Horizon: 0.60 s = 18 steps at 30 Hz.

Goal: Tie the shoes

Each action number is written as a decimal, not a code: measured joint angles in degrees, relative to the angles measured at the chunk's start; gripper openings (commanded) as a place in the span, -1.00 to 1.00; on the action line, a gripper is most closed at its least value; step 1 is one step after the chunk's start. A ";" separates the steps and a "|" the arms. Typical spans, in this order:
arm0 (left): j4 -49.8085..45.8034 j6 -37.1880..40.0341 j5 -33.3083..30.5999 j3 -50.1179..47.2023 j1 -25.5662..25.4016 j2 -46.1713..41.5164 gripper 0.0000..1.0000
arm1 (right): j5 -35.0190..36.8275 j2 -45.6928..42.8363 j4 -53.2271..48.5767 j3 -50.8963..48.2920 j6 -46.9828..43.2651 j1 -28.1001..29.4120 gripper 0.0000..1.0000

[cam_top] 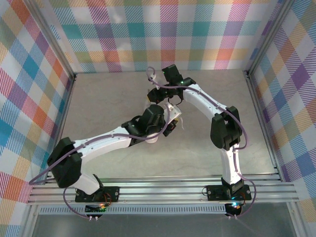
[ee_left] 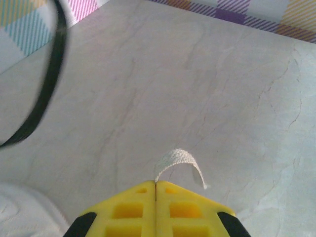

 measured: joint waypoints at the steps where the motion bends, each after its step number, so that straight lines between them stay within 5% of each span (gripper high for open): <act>1: 0.57 0.26 0.24 0.52 -0.20 1.16 -1.00 | -0.28 0.00 -0.28 0.09 -0.09 0.00 -1.00; 8: 2.21 1.51 2.51 1.68 -0.50 6.14 -0.98 | -1.25 0.00 -0.76 0.17 -1.25 0.00 -1.00; 12: 2.16 1.79 2.54 1.79 -0.59 7.28 -0.14 | -1.75 0.00 -0.57 0.07 -1.44 0.00 -1.00; 18: 1.79 2.62 -0.52 1.64 -0.57 4.85 0.08 | -2.80 -0.28 1.36 -3.02 -3.21 0.00 -1.00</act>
